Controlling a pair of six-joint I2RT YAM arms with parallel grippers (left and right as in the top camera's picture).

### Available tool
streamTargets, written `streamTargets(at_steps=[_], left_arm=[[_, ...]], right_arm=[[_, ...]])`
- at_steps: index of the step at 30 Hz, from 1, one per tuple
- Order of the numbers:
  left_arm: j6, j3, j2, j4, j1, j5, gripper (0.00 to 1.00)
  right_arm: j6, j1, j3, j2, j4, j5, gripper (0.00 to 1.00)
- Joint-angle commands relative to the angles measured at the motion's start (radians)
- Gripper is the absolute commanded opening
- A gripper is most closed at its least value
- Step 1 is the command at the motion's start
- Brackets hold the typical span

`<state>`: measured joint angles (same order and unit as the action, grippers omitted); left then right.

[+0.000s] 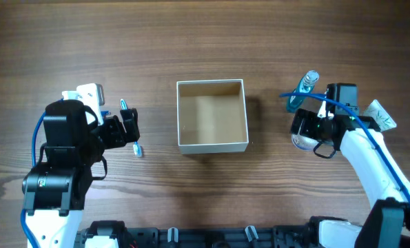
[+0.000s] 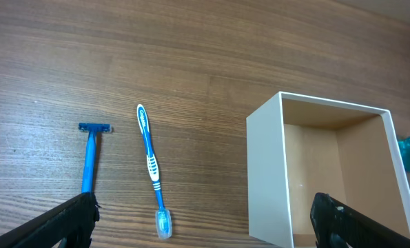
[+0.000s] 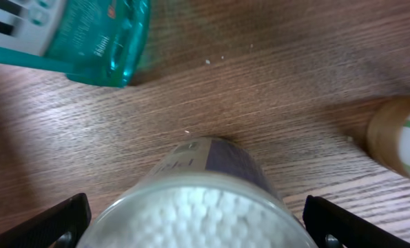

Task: Pack container
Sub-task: 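Move the right gripper to the white cotton-swab tub and grasp it, then carry the tub into the box with the right gripper and release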

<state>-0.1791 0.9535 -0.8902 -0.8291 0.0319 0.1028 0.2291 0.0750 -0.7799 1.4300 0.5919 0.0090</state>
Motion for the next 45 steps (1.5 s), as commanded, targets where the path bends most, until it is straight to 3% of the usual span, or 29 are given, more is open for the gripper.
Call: streamTargets(at_steps=[1,13,20,26,28,29,30,38,45], left_arm=[[-0.012,0.022,0.003,0.005,0.005,0.009,1.00],[-0.012,0.022,0.003,0.005,0.005,0.009,1.00],[-0.012,0.022,0.003,0.005,0.005,0.009,1.00],[-0.012,0.022,0.003,0.005,0.005,0.009,1.00],[-0.012,0.022,0.003,0.005,0.005,0.009,1.00],[-0.012,0.022,0.003,0.005,0.005,0.009,1.00],[-0.012,0.022,0.003,0.005,0.005,0.009,1.00],[-0.013,0.022,0.003,0.005,0.005,0.009,1.00],[-0.013,0.022,0.003,0.006,0.005,0.008,1.00]], right_arm=[[-0.017,0.002,0.008,0.033,-0.010,0.017,0.98],[-0.015,0.002,0.008,0.032,0.015,-0.010,0.67],[-0.001,0.002,0.006,0.011,0.042,-0.009,0.56],[0.065,0.001,-0.070,-0.083,0.178,-0.031,0.43],[0.060,0.001,-0.119,-0.129,0.253,-0.064,0.31],[0.055,0.001,-0.148,-0.157,0.292,-0.095,0.14],[0.039,0.000,-0.172,-0.179,0.319,-0.120,0.04],[-0.080,-0.181,-0.481,-0.293,0.529,-0.116,0.04],[-0.101,-0.492,-0.720,-0.158,0.522,-0.005,0.04]])
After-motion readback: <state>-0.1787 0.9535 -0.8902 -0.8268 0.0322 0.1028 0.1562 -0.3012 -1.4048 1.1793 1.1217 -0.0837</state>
